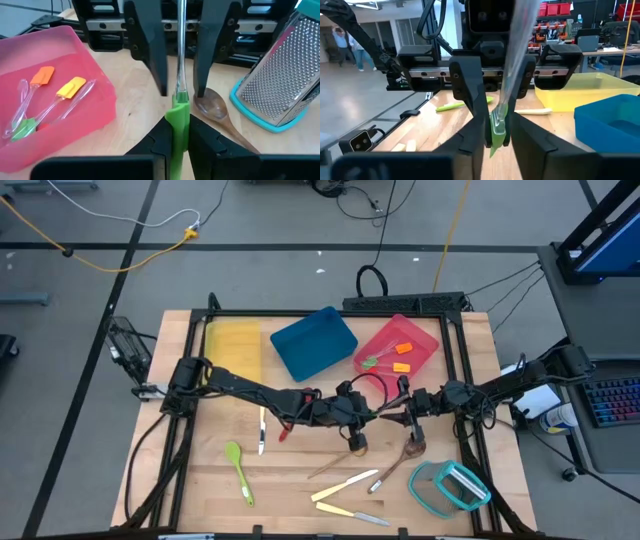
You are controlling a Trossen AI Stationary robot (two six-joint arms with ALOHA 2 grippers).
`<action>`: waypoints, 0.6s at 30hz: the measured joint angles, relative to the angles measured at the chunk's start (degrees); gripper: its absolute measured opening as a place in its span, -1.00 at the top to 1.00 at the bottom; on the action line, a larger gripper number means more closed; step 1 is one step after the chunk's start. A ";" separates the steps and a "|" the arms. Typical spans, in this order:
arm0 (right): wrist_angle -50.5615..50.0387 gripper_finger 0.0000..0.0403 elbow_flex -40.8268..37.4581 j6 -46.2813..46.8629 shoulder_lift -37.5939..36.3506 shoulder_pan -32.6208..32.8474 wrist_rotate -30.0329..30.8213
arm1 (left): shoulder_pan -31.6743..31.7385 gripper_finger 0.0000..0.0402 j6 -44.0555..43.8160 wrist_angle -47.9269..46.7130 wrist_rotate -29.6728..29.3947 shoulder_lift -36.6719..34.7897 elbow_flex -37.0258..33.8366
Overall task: Pick & Place Kitchen Items
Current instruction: Put the green spatula into the red bin
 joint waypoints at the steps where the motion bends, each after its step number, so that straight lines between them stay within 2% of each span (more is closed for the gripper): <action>1: 0.00 0.65 0.00 -0.18 0.00 0.00 0.00 | 0.09 0.75 -0.28 0.00 0.00 -0.01 0.00; 8: -0.88 0.90 -0.07 -1.72 0.04 -0.02 0.11 | 1.07 0.84 -0.31 2.46 1.87 1.81 0.04; 18: -2.89 0.93 -0.14 -1.37 0.40 -0.02 0.29 | 1.30 0.69 0.61 4.23 2.40 2.29 -0.01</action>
